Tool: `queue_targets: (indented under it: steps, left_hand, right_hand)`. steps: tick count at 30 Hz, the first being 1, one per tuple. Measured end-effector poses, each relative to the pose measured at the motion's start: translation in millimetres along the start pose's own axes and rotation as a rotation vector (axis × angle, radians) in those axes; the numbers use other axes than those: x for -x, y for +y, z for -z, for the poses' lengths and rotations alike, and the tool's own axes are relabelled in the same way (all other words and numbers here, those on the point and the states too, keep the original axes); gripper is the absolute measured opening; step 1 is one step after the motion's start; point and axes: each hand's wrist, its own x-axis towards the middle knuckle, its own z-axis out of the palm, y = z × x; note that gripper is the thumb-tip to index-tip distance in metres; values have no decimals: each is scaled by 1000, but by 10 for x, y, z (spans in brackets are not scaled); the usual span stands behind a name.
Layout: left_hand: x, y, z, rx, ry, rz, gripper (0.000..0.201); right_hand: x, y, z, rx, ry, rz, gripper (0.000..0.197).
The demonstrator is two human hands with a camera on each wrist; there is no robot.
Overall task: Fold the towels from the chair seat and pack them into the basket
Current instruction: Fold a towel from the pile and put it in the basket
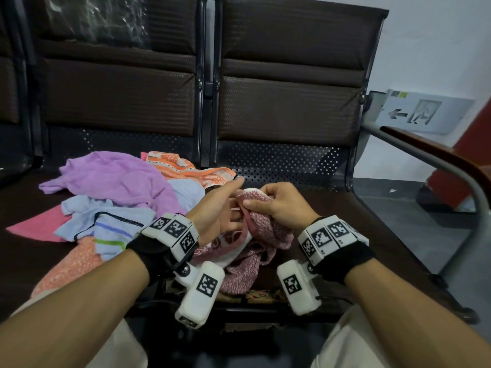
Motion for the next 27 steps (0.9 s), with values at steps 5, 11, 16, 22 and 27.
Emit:
queue_targets:
  steps: [5, 11, 16, 22, 27]
  left_hand:
    - [-30, -77, 13, -151, 124, -106, 23]
    - [-63, -17, 130, -398, 383, -268, 31]
    - [20, 207, 356, -173, 557, -278, 32]
    - [218, 432, 669, 62, 661, -247, 33]
    - [307, 515, 866, 85, 573, -91, 48]
  right_hand:
    - [14, -2, 1, -12, -11, 16, 22]
    - [51, -25, 70, 155, -74, 129, 25]
    - [160, 93, 189, 550, -148, 282, 24]
    - [269, 252, 450, 1007, -189, 98, 71]
    - [343, 326, 561, 1083, -164, -90, 58]
